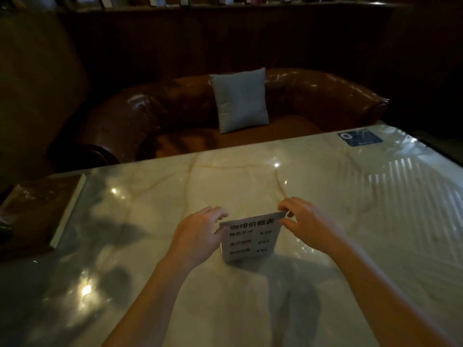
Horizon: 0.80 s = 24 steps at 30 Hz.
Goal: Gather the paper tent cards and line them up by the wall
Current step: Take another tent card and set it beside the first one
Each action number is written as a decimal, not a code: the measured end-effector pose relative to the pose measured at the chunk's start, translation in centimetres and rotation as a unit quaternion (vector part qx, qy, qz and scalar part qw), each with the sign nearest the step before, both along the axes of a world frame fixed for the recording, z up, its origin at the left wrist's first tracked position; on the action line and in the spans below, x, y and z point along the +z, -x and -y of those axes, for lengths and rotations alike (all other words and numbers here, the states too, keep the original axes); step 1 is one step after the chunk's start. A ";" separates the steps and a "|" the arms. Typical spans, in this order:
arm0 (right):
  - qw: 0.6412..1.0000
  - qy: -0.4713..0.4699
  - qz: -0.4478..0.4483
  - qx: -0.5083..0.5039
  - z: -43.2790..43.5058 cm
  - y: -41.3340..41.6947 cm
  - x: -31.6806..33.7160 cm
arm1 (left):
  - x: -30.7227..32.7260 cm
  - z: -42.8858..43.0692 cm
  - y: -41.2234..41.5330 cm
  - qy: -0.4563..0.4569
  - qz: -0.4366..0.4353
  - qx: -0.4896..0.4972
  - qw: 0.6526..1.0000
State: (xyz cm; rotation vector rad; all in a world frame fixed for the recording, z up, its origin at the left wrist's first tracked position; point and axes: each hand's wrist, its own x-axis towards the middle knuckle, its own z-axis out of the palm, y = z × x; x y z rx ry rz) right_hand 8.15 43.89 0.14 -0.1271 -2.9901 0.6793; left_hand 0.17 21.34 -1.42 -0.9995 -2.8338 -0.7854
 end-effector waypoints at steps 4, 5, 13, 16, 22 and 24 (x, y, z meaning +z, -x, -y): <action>1.000 0.025 -0.005 -0.004 -0.1 0.7 -0.2 | 0.3 0.0 -0.1 -0.013 -0.001 0.014 1.000; 1.000 0.027 -0.007 -0.005 -0.1 0.8 -0.2 | 0.3 0.0 -0.1 -0.012 -0.003 0.016 1.000; 0.997 0.017 -0.070 -0.001 0.3 1.6 -0.1 | 0.6 0.4 -0.4 -0.027 -0.022 0.030 0.999; 0.996 0.008 -0.093 0.005 0.8 2.3 0.2 | 0.8 1.1 -0.5 -0.044 -0.032 0.044 0.998; 0.993 -0.009 -0.102 0.053 3.4 4.1 0.5 | 0.9 4.1 -0.6 -0.054 -0.022 0.077 0.995; 0.993 -0.008 -0.099 0.065 4.6 4.9 0.7 | 0.9 5.4 -0.6 -0.059 -0.018 0.094 0.994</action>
